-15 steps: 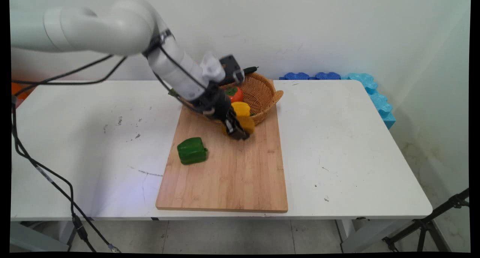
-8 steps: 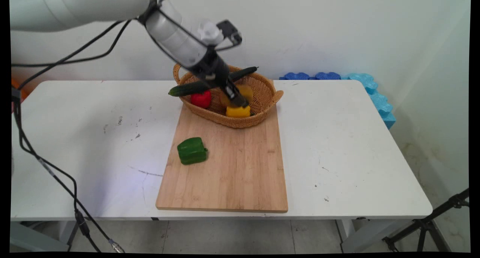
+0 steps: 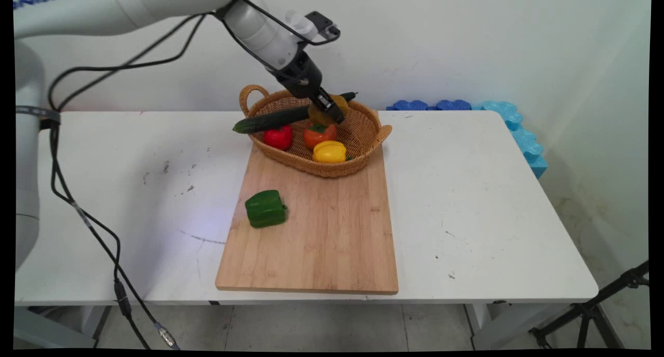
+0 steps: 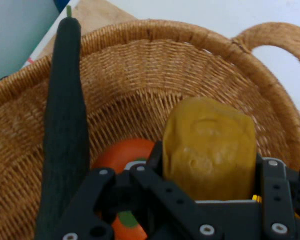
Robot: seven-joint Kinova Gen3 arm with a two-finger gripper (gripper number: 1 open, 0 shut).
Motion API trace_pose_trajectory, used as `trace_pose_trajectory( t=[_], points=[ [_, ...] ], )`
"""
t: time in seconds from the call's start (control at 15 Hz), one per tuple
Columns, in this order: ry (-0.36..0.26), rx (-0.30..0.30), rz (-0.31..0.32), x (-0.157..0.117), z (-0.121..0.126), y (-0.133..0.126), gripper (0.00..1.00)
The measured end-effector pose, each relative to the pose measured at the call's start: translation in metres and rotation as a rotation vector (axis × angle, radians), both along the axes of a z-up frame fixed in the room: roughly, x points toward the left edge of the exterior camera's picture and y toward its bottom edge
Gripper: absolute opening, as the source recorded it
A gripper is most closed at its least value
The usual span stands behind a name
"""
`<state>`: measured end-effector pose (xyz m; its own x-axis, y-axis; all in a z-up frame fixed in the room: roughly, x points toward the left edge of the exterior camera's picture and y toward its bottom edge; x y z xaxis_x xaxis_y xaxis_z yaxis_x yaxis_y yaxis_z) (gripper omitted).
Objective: Place the picked object in the vegetable basket
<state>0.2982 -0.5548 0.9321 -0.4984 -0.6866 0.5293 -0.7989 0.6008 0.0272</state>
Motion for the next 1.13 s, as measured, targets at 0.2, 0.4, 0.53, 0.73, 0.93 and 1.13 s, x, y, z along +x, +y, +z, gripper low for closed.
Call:
trace_pose_trajectory(
  t=[0.2, 0.4, 0.53, 0.73, 0.93, 1.13],
  points=[
    [0.018, 0.016, 0.017, -0.007, -0.020, -0.022, 0.00],
    [0.041, 0.021, 0.018, -0.015, -0.033, -0.036, 0.00],
    [0.053, 0.023, 0.019, -0.020, -0.041, -0.043, 0.00],
    [0.061, 0.025, 0.016, -0.025, -0.049, -0.048, 0.00],
    [0.065, 0.026, 0.010, -0.029, -0.055, -0.050, 1.00],
    [0.069, 0.021, -0.002, -0.033, -0.055, -0.048, 1.00]
  ],
)
